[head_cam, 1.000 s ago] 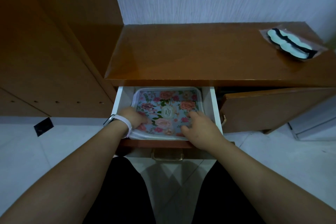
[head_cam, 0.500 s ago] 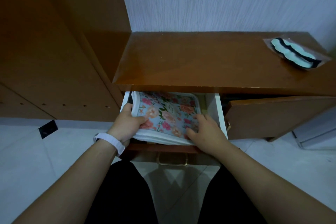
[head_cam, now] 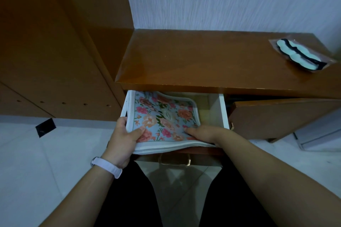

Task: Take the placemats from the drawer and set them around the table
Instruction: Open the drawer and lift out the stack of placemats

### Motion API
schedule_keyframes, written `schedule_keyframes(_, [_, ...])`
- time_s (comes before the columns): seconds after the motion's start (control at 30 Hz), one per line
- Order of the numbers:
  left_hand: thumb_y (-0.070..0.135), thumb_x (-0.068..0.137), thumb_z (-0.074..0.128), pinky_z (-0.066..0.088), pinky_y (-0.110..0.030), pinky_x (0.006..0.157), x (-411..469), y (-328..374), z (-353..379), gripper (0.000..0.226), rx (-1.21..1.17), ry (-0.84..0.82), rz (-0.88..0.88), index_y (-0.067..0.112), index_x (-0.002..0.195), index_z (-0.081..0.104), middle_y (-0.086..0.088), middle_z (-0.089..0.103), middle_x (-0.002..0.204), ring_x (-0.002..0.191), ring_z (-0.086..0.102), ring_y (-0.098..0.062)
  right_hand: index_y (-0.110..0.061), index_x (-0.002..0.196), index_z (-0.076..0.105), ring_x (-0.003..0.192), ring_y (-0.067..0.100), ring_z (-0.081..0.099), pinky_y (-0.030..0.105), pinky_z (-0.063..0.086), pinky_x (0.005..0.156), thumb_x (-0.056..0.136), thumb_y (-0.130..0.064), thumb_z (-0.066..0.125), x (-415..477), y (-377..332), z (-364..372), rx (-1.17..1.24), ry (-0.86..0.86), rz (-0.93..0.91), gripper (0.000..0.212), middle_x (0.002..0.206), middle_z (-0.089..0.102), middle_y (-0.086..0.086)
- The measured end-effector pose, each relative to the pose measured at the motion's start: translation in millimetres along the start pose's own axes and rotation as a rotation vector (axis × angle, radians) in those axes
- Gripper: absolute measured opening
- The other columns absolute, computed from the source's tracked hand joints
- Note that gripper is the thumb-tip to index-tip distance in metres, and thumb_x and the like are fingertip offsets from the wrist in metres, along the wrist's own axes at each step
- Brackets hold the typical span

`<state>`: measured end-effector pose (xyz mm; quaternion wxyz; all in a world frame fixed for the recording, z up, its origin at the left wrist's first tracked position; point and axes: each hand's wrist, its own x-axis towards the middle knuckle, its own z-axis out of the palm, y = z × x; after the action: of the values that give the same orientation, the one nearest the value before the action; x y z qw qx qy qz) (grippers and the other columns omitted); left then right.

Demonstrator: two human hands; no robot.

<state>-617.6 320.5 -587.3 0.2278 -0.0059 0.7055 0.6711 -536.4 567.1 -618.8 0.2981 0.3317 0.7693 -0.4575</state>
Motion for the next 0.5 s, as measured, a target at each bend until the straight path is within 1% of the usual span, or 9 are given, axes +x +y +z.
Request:
schedule_keyframes(0.07, [0.004, 0.089, 0.065, 0.057, -0.053, 0.074, 0.6, -1.7, -2.9, 0.022, 0.006, -0.005, 0.005, 0.019, 0.099, 0.051, -0.017, 0.068, 0.103, 0.088, 0.070, -0.036, -0.018, 0.145, 0.043, 0.127, 0.025, 0.049, 0.040, 0.035, 0.112, 0.092, -0.064, 0.048, 1.3, -3.5, 0.1, 0.033, -0.067, 0.032, 0.071, 0.143, 0.051, 0.006])
schedule_keyframes(0.13, [0.005, 0.089, 0.065, 0.057, -0.053, 0.075, 0.6, -2.3, -4.2, 0.023, 0.007, -0.015, 0.007, 0.019, 0.100, 0.051, -0.017, 0.068, 0.104, 0.089, 0.070, -0.036, -0.019, 0.146, 0.042, 0.129, 0.025, 0.047, 0.040, 0.034, 0.113, 0.092, -0.065, 0.047, 2.2, -6.5, 0.1, 0.085, -0.109, 0.089, 0.071, 0.145, 0.049, 0.006])
schedule_keyframes(0.27, [0.002, 0.088, 0.064, 0.058, -0.039, 0.062, -0.8, -0.6, -5.2, 0.023, -0.077, -0.012, -0.001, 0.016, 0.100, 0.050, -0.017, 0.068, 0.101, 0.081, 0.072, -0.028, -0.015, 0.140, 0.049, 0.123, 0.027, 0.053, 0.041, 0.040, 0.109, 0.090, -0.062, 0.056, 3.8, -10.4, -2.1, 0.142, -0.152, 0.161, 0.069, 0.137, 0.055, 0.010])
schedule_keyframes(0.33, [0.000, 0.088, 0.063, 0.058, -0.036, 0.062, -0.9, 1.3, -8.7, 0.022, -0.110, -0.008, -0.007, 0.014, 0.099, 0.049, -0.018, 0.067, 0.100, 0.078, 0.071, -0.026, -0.011, 0.135, 0.054, 0.119, 0.028, 0.056, 0.040, 0.043, 0.106, 0.088, -0.057, 0.062, 1.2, -11.2, -4.6, 0.186, -0.119, 0.157, 0.066, 0.132, 0.059, 0.011])
schedule_keyframes(0.37, [0.000, 0.088, 0.063, 0.058, -0.037, 0.062, -0.9, 3.0, -11.5, 0.022, -0.116, -0.008, -0.011, 0.013, 0.098, 0.049, -0.018, 0.067, 0.100, 0.078, 0.071, -0.026, -0.009, 0.132, 0.056, 0.115, 0.027, 0.058, 0.038, 0.045, 0.102, 0.087, -0.052, 0.066, -0.6, -11.5, -6.1, 0.209, -0.088, 0.139, 0.063, 0.127, 0.062, 0.010])
schedule_keyframes(0.4, [0.000, 0.088, 0.062, 0.058, -0.037, 0.061, -1.2, 4.7, -14.9, 0.021, -0.122, -0.008, -0.017, 0.013, 0.097, 0.049, -0.018, 0.066, 0.099, 0.077, 0.071, -0.026, -0.007, 0.128, 0.058, 0.107, 0.025, 0.061, 0.036, 0.048, 0.096, 0.088, -0.046, 0.069, -3.7, -11.7, -7.4, 0.229, -0.064, 0.118, 0.057, 0.117, 0.066, 0.008])
schedule_keyframes(0.47, [-0.002, 0.089, 0.061, 0.058, -0.034, 0.055, -1.6, 7.4, -23.1, 0.020, -0.139, -0.011, -0.020, 0.013, 0.095, 0.048, -0.017, 0.066, 0.094, 0.070, 0.071, -0.023, -0.006, 0.118, 0.062, 0.085, 0.018, 0.065, 0.031, 0.052, 0.078, 0.087, -0.035, 0.073, -12.3, -13.1, -10.7, 0.251, -0.040, 0.087, 0.043, 0.095, 0.069, 0.005])
schedule_keyframes(0.5, [-0.003, 0.089, 0.060, 0.057, -0.033, 0.052, -1.8, 8.7, -27.4, 0.020, -0.136, -0.017, -0.019, 0.012, 0.095, 0.048, -0.017, 0.065, 0.091, 0.066, 0.070, -0.021, -0.006, 0.112, 0.063, 0.079, 0.017, 0.066, 0.028, 0.053, 0.069, 0.085, -0.030, 0.076, -17.6, -13.5, -13.0, 0.247, -0.012, 0.075, 0.038, 0.090, 0.069, 0.005])
